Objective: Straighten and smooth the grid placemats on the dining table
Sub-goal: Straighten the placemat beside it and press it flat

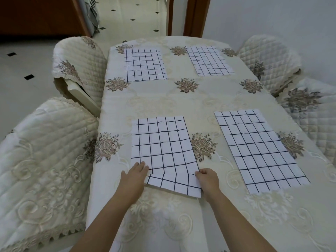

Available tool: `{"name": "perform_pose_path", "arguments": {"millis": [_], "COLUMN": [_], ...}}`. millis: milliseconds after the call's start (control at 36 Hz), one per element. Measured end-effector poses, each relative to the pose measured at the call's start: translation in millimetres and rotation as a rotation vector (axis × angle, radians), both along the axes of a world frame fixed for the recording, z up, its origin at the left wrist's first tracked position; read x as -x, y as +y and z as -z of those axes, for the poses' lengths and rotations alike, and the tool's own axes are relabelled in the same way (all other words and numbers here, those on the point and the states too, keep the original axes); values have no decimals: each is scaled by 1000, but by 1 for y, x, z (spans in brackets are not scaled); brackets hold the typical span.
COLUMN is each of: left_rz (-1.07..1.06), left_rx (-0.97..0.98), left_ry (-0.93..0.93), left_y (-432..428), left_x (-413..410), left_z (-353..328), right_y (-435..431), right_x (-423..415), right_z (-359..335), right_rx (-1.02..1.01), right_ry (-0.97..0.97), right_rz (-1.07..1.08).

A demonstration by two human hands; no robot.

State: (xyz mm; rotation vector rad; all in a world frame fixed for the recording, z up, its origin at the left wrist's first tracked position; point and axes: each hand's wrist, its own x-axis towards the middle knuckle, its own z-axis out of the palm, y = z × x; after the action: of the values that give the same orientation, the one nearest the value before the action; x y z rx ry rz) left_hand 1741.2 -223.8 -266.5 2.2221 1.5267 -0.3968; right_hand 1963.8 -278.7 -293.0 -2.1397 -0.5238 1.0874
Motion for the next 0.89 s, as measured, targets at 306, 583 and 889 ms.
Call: {"name": "perform_pose_path", "arguments": {"millis": [306,583,889], "left_rz": [70,119,46], "left_rx": [-37,75,94], "left_ry": [36,27,-22], "left_y": [-10,-55,-62], "left_x": [5,24,21], "left_z": [-6,7,16], "right_y": [2,-31,-45], "right_x": [-5,-18,-18], "right_z": [-10,-25,-32], "right_rx": [-15,117,135], "right_ry": [-12,115,126], "right_rz": [-68,-290,-329]}}
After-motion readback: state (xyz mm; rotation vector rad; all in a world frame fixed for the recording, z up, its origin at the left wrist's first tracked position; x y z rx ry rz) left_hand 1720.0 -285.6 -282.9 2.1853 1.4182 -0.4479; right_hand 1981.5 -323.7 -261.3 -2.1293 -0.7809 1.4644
